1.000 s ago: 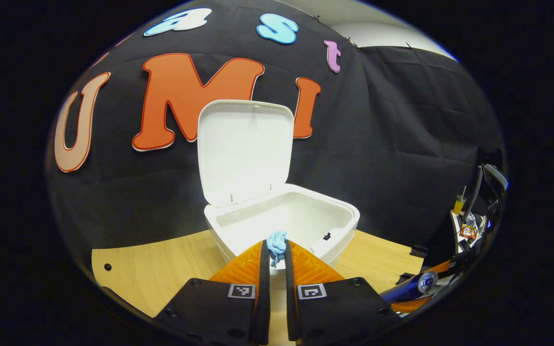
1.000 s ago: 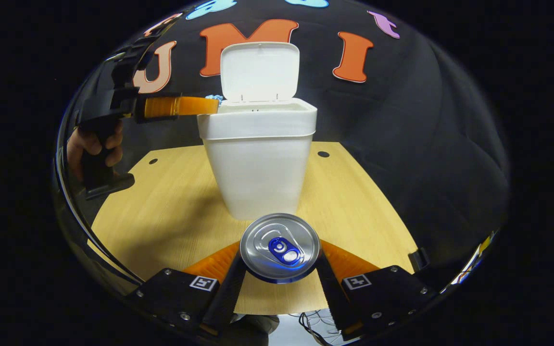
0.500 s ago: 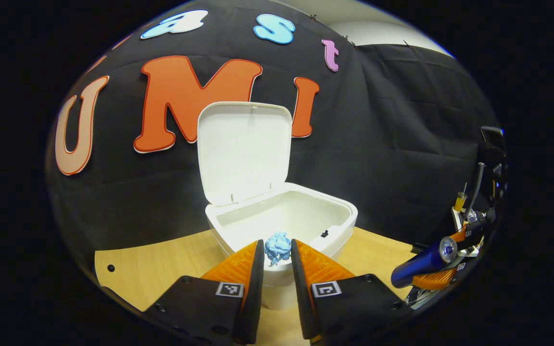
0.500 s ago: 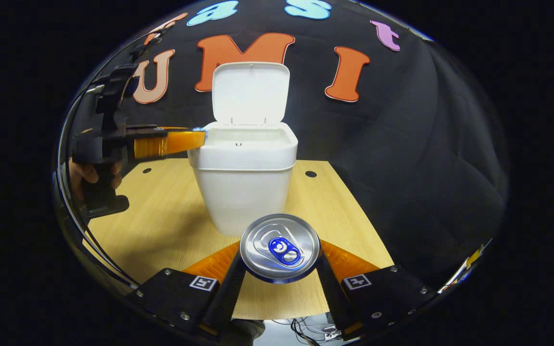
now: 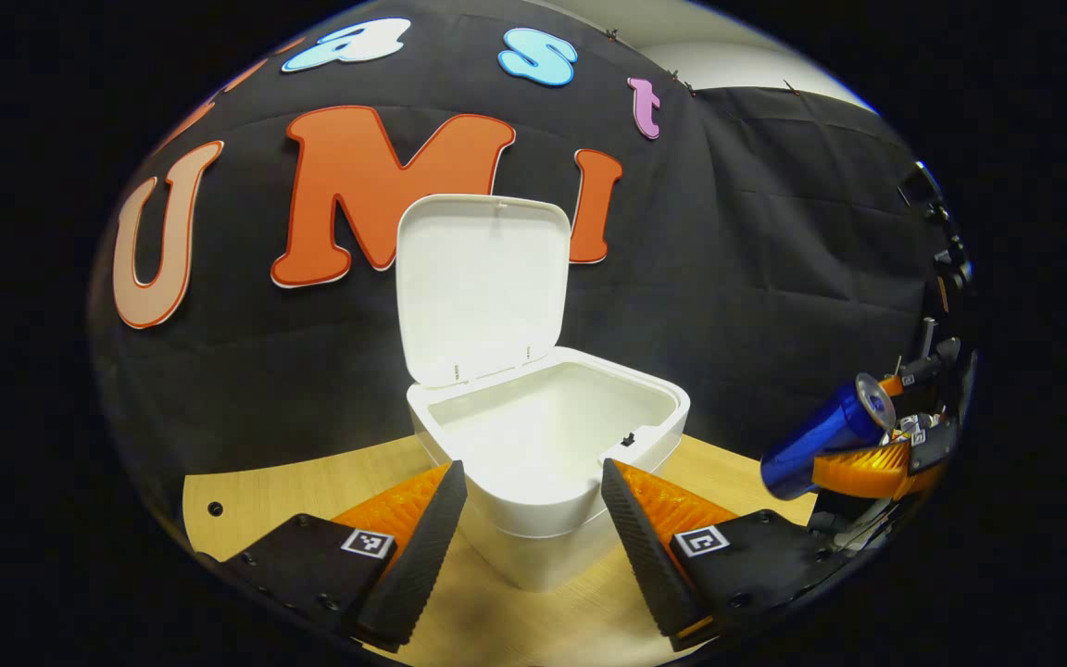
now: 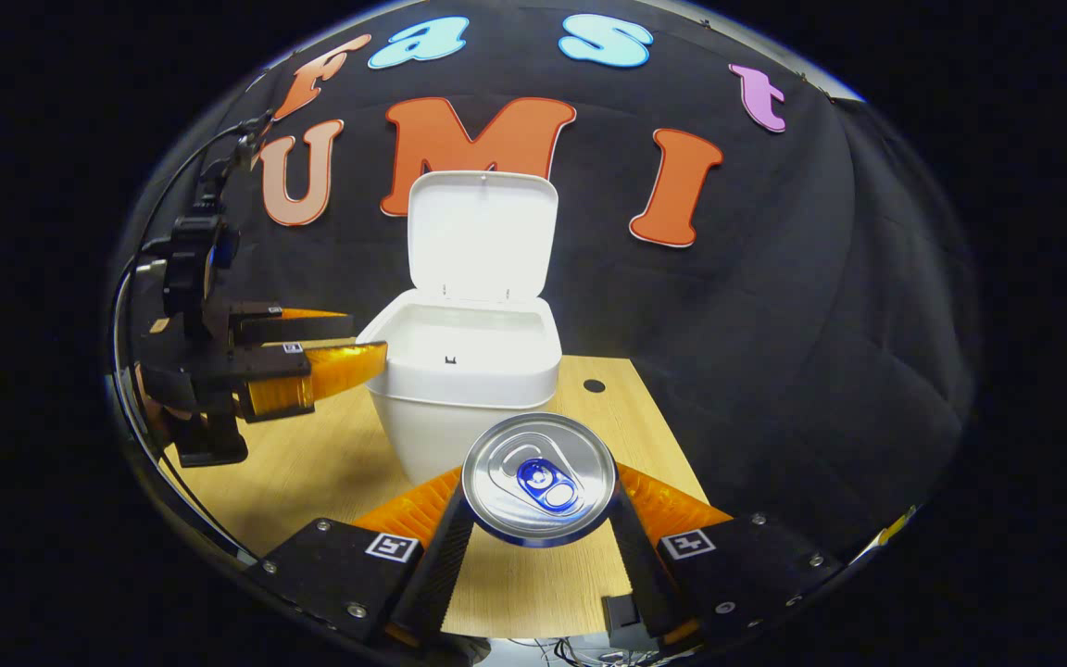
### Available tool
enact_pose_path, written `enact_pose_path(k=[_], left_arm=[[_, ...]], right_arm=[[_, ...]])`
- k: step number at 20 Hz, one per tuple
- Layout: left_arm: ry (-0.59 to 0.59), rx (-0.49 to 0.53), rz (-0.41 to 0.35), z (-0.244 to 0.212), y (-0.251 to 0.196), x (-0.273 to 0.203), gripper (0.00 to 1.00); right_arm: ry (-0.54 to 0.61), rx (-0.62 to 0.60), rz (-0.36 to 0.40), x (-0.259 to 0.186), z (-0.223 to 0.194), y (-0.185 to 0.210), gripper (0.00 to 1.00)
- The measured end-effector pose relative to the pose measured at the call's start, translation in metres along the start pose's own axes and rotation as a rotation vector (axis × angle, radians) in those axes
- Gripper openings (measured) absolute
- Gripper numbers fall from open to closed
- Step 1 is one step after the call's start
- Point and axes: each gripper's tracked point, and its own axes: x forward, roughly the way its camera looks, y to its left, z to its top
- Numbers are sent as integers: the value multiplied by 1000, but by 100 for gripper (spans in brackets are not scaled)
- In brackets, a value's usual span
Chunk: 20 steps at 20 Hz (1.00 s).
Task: Press the lid of the desktop garbage bin to open it, pick up the crumpled paper on the desktop and throw it into the bin, then pick up the pop can on the desktop and drop it into the bin, and finally close the garbage bin lid.
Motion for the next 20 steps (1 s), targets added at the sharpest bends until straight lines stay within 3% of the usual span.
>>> enact_pose_path(k=[6,7,9,10,20], left_arm=[[-18,33,93,-6,21,-23,98],[-22,43,113,-7,26,-29,98],[-28,45,145,-8,35,-38,98],[-30,39,160,-9,39,-41,98],[-56,56,294,-10,67,-83,98]], right_arm=[[-55,-56,42,5,38,-7,80],[-65,-68,46,8,45,-10,75],[-87,-80,60,10,57,-13,75],[-99,-85,66,14,65,-15,80],[-179,-121,134,42,113,-4,80]])
